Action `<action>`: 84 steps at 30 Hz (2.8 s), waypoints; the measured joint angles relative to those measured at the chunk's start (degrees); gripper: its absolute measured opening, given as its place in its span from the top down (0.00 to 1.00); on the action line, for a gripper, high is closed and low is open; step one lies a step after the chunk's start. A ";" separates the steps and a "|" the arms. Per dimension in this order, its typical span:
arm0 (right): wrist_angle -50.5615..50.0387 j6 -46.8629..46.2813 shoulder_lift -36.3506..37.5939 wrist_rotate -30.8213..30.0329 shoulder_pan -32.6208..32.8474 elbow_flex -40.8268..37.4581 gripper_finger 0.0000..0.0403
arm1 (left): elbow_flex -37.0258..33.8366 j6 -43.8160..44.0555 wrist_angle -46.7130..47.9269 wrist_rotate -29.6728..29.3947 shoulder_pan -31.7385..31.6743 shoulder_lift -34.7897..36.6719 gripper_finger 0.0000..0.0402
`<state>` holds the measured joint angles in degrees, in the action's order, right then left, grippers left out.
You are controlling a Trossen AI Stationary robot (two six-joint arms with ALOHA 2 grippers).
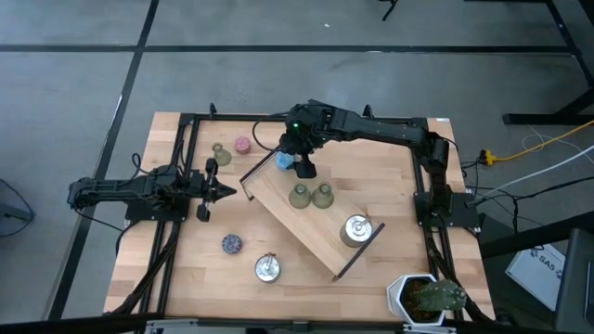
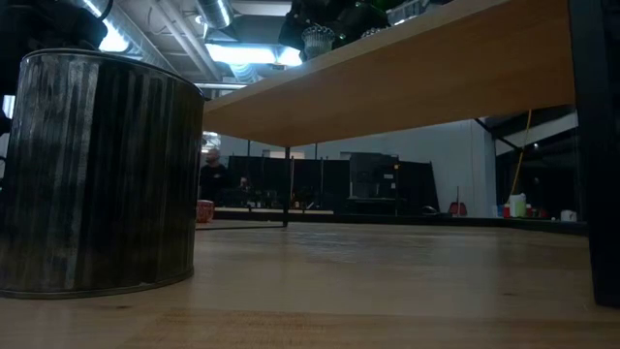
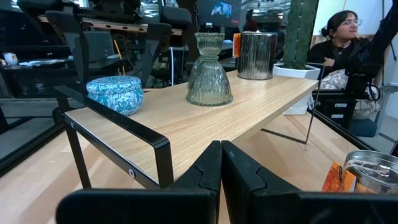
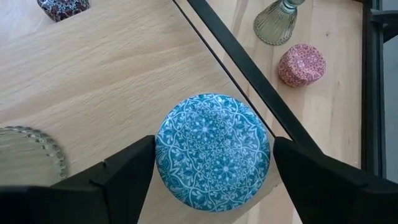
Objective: Pick & Place candle stick holders
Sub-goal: Put the blue white scented candle on the shelf
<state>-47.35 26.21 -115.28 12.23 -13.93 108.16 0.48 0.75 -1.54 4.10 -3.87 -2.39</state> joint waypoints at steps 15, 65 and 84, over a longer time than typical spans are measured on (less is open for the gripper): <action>0.30 0.16 2.03 -0.19 -0.09 -0.02 0.11 | 0.01 0.00 -0.01 0.00 -0.01 -0.01 0.99; -0.22 -4.34 2.32 3.52 1.01 -0.02 0.83 | -0.01 0.00 0.00 0.00 0.01 -0.02 0.99; 0.03 -4.76 2.27 3.52 1.03 -2.15 0.99 | -0.01 0.00 -0.01 0.00 0.00 -0.02 0.99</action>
<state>-47.32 21.45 -113.01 15.75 -12.91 106.01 0.48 0.75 -1.55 4.10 -3.87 -2.42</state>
